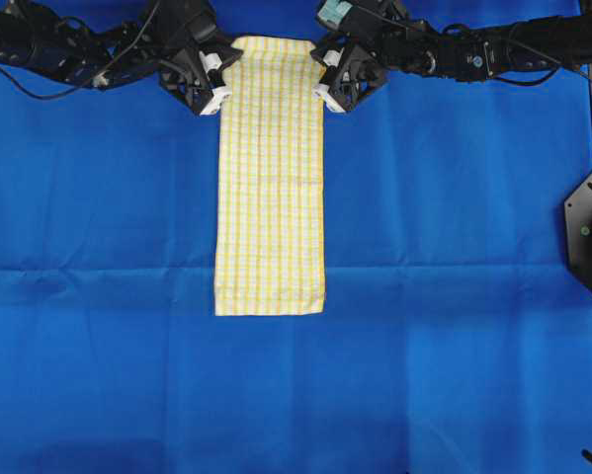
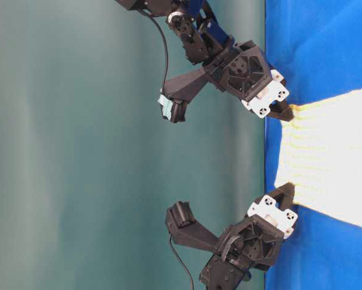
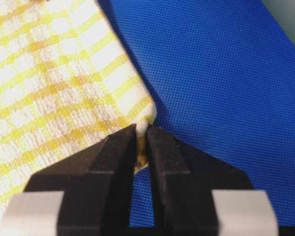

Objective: Fold the yellow towel.
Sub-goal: 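Pinch the two far corners of the vertical strip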

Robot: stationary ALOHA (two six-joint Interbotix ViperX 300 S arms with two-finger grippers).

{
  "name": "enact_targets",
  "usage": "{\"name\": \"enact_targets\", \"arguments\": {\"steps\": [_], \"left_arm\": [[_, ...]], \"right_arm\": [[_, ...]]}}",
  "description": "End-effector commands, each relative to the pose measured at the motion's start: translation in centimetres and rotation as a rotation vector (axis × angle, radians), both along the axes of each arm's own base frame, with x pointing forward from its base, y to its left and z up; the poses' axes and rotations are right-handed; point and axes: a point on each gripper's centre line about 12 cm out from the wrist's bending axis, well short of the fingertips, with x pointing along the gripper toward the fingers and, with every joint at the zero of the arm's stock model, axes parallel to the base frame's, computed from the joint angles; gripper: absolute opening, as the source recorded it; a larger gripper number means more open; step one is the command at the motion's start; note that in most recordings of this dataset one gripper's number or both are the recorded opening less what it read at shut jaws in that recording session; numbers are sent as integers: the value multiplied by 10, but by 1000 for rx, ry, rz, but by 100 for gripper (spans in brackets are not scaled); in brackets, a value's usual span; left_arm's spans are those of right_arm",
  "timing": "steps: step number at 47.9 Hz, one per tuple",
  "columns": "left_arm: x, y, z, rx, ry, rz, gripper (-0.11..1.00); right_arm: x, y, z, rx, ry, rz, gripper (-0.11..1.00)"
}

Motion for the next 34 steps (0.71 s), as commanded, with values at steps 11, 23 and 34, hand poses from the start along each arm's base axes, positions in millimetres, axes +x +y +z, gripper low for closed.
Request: {"name": "enact_targets", "arguments": {"steps": [11, 23, 34], "left_arm": [[-2, 6, 7, 11, -14, 15, 3], [-2, 6, 34, 38, -58, 15, 3], [-6, -6, 65, 56, -92, -6, 3]], "right_arm": [[2, -4, 11, -13, -36, -19, 8], [0, -3, 34, -38, -79, -19, 8], [-7, 8, 59, -60, -121, -6, 8]]}}
